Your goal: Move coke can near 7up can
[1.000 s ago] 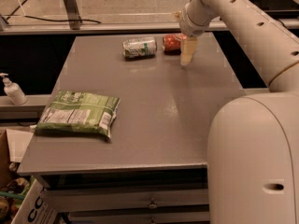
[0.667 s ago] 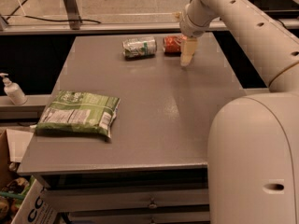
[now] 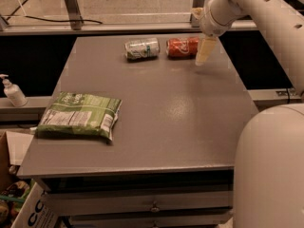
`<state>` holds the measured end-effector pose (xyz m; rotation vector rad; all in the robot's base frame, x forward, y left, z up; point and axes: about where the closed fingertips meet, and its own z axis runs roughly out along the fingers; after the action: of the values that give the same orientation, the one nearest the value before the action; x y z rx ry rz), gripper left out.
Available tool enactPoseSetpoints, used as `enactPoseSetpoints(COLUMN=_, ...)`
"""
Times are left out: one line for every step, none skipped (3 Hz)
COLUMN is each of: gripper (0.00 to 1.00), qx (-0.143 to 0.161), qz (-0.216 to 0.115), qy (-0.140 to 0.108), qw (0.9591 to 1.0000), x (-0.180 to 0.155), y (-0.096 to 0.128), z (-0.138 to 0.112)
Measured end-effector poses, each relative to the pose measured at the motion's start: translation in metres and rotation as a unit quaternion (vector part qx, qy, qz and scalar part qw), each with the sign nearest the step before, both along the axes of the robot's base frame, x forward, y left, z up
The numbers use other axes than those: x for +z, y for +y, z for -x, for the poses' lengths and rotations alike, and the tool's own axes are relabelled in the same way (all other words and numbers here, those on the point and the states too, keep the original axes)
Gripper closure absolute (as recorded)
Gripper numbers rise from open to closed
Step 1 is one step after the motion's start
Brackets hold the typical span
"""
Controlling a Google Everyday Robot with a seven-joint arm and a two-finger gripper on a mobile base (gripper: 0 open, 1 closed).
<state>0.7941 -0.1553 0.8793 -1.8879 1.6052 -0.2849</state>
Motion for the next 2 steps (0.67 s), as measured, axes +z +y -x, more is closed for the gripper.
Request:
enactPoseSetpoints(gripper=0.0, qx=-0.023, qz=-0.024, qy=-0.015, qw=0.9993, x=0.022, y=-0.036, z=0.017)
enactPoseSetpoints(gripper=0.0, qx=-0.054, qz=-0.041, qy=-0.028, qw=0.9973, x=0.039, y=-0.08, z=0.04)
